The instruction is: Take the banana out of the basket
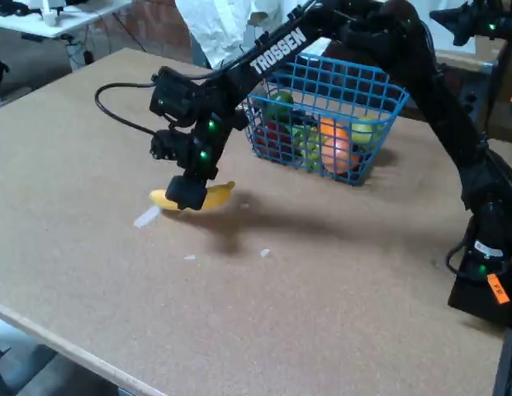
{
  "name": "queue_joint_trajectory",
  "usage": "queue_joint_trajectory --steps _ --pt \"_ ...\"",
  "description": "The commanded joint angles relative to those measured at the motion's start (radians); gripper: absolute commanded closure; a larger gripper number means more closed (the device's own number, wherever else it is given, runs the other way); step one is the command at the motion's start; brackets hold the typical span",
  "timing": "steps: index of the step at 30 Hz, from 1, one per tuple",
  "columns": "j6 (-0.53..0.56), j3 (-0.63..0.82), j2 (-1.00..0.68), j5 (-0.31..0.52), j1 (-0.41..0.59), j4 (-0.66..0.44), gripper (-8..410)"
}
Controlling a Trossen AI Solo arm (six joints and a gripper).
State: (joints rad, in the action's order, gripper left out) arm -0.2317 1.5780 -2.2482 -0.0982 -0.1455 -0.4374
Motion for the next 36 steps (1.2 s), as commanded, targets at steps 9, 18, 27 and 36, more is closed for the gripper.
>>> queue_joint_trajectory --steps 9,18,27,36 --pt "0.004 0.0 -0.038 0.007 0.0 0.042 400" --pt "0.027 0.0 -0.044 0.008 0.0 0.046 386" --pt "0.044 0.0 -0.044 0.012 0.0 0.052 293" --pt "0.041 0.0 -0.044 0.013 0.0 0.068 177"
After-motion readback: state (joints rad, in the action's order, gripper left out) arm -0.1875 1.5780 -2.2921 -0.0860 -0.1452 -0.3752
